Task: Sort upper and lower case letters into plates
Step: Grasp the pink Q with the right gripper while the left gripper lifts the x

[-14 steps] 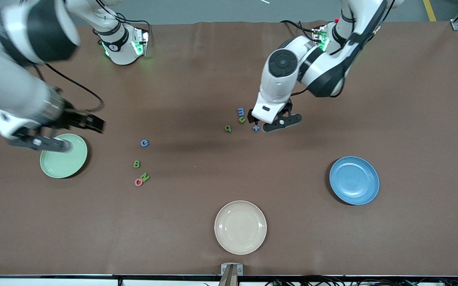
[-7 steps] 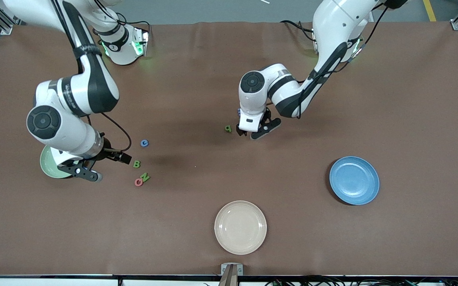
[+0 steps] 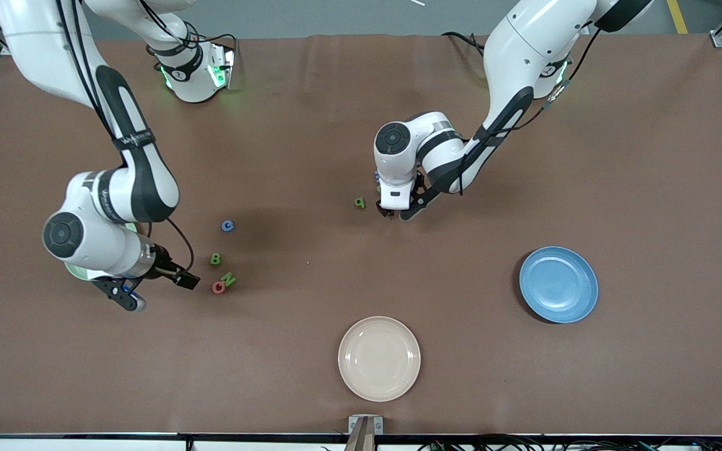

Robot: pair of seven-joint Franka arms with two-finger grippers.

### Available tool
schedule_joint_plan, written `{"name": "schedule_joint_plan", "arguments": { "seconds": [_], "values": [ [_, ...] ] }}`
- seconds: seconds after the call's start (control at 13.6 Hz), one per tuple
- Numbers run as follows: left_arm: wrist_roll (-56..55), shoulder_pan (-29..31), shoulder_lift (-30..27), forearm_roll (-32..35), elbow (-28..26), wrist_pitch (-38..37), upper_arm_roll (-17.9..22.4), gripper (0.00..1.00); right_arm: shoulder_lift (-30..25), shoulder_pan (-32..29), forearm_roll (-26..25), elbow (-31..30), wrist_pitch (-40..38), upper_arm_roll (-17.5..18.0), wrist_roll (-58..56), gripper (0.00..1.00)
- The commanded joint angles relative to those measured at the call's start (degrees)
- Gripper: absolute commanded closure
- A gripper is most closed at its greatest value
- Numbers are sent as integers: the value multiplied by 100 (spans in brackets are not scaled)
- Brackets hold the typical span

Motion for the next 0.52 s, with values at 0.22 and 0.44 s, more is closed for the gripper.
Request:
{"name": "schedule_joint_plan", "arguments": {
  "seconds": [0.22,0.44],
  "values": [
    [-518,45,-217,130,-279,45,-97,46,972,268,0,1113,-62,11,699,1],
    [-519,98,-279,121,-297,45,-106,56,1350,268,-227,1457,-35,11,699,2]
  ]
}}
